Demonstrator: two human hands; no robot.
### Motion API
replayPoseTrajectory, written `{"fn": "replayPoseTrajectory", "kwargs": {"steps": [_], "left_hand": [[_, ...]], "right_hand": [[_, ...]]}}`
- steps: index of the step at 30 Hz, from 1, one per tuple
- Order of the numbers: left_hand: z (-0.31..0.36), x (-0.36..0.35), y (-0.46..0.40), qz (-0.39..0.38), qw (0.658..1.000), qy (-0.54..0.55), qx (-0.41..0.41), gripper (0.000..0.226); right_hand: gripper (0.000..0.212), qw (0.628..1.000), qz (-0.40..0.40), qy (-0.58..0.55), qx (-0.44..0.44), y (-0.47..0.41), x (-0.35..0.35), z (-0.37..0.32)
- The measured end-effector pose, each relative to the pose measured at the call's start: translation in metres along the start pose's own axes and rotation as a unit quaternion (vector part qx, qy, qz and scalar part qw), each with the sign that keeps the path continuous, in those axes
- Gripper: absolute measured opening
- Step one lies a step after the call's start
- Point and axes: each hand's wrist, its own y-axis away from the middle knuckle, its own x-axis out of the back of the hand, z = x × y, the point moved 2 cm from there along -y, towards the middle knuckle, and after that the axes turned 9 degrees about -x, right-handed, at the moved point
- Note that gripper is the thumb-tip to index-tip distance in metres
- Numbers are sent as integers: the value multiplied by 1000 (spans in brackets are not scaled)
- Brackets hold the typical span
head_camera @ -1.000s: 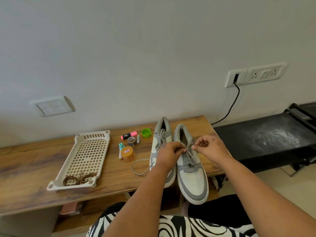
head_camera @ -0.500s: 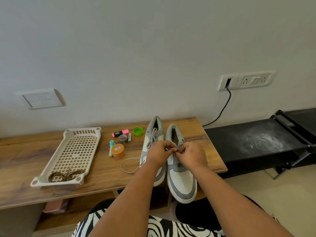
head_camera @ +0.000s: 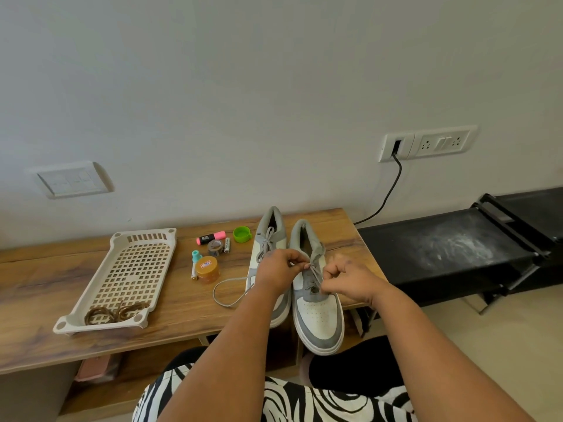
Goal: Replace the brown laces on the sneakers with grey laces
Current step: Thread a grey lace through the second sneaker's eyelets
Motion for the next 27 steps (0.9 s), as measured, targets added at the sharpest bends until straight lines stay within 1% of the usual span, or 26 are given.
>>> {"fn": "replayPoseTrajectory", "kwargs": {"steps": [2, 4, 6, 9, 11, 14, 18, 19, 23, 24, 25, 27], "left_hand": [[3, 0, 2, 3, 1000, -7, -1, 10], [6, 0, 4, 1, 1000, -24, -9, 11], [10, 2, 6, 1, 999, -38, -17, 12], [13, 2, 8, 7, 999, -42, -17, 11], [15, 1, 9, 9, 999, -47, -16, 11], [16, 2, 10, 15, 998, -52, -19, 11], [18, 1, 12, 20, 998, -60, -22, 10], [18, 2, 12, 21, 998, -63, -22, 11], [18, 1, 13, 24, 997, -71, -26, 12], [18, 0, 13, 23, 997, -72, -27, 12], [18, -1, 14, 22, 997, -75, -28, 13], [17, -2, 14, 25, 995, -86, -36, 14]], "right_hand": [[29, 998, -1, -65, 23, 4, -2, -2], [23, 992, -23, -113, 49, 7, -7, -6], [17, 989, -38, -126, 63, 9, -13, -8], [15, 987, -45, -147, 48, 11, -20, -3], [21, 986, -46, -157, 43, 13, -21, 2], [23, 981, -48, -185, 42, 18, -19, 2], [12, 961, -70, -267, 10, 27, -19, -4], [13, 956, -79, -283, 0, 29, -19, -5], [30, 939, -130, -317, -21, 32, -19, -2], [32, 941, -128, -312, -18, 31, -19, 0], [26, 947, -113, -301, -14, 29, -19, 2], [8, 952, -51, -300, -18, 24, -20, 4]]}}
